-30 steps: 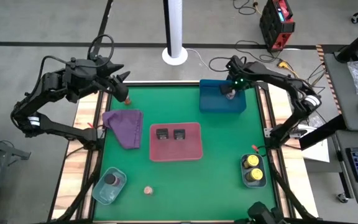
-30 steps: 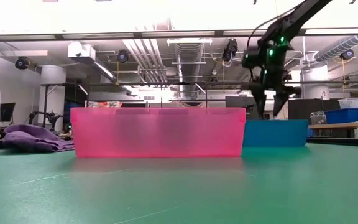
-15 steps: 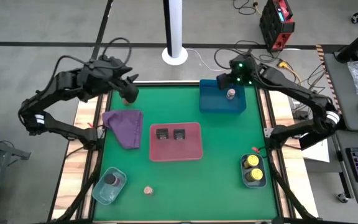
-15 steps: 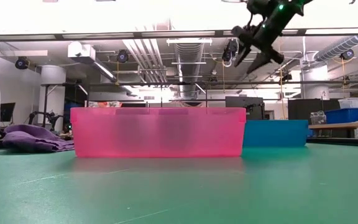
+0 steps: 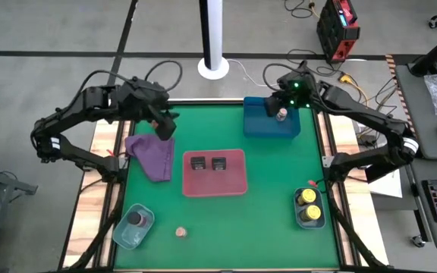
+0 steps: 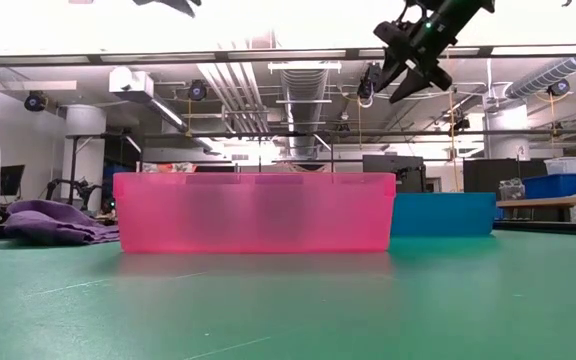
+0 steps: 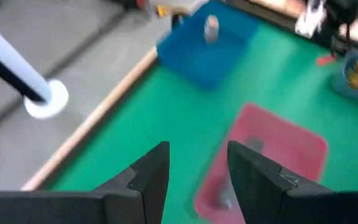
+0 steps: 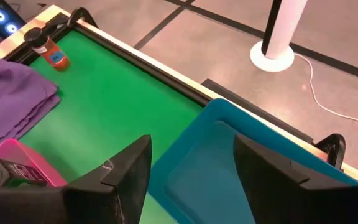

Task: Sort spices by type
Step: Put the black seasoning bottle into the light blue bin

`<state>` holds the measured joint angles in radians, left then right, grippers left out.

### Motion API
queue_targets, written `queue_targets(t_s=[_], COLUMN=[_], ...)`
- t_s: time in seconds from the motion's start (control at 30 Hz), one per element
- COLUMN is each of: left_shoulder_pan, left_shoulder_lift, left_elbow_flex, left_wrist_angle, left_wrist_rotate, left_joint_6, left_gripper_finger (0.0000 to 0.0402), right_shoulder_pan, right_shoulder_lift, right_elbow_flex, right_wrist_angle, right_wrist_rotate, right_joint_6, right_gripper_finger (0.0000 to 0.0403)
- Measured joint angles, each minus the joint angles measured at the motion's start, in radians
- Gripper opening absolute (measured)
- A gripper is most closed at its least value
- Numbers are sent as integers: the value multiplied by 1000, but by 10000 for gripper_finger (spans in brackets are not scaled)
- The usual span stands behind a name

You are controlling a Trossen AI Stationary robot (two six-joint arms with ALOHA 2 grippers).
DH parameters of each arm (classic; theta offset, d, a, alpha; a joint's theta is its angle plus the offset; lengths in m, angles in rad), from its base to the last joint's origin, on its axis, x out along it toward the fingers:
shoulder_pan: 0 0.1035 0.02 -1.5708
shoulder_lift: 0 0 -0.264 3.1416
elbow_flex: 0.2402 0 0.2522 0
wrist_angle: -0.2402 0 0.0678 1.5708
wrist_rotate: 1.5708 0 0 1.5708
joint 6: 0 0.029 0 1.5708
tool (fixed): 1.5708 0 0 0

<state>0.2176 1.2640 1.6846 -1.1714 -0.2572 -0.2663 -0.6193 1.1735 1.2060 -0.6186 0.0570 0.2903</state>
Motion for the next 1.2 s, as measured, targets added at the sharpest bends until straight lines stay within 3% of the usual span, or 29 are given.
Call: queue_targets(t_s=[0.27, 0.4, 0.6, 0.77, 1.1, 1.2], left_shoulder_pan=[-1, 14, 19, 32, 301, 419], left_shoulder_lift=[-5, 3, 8, 5, 116, 184], left_elbow_flex=[3, 4, 4, -8, -11, -11], left_wrist_angle=[-204, -232, -319, -392, -373, -371], left_wrist_rotate=[85, 92, 217, 225, 225, 287], left_joint_6=[-119, -112, -163, -214, -26, 88], left_gripper_finger=[146, 146, 146, 146, 96, 76], right_shoulder_pan=[0, 0, 0, 0, 0, 0], right_shoulder_lift=[22, 26, 26, 26, 26, 26], right_elbow_flex=[-1, -2, -4, -4, -9, -9], right_wrist_angle=[9, 11, 10, 15, 34, 33], right_wrist_rotate=[25, 25, 24, 25, 24, 24], right_joint_6=[-31, -30, -9, -14, 0, 5], right_gripper_finger=[214, 211, 210, 210, 210, 210])
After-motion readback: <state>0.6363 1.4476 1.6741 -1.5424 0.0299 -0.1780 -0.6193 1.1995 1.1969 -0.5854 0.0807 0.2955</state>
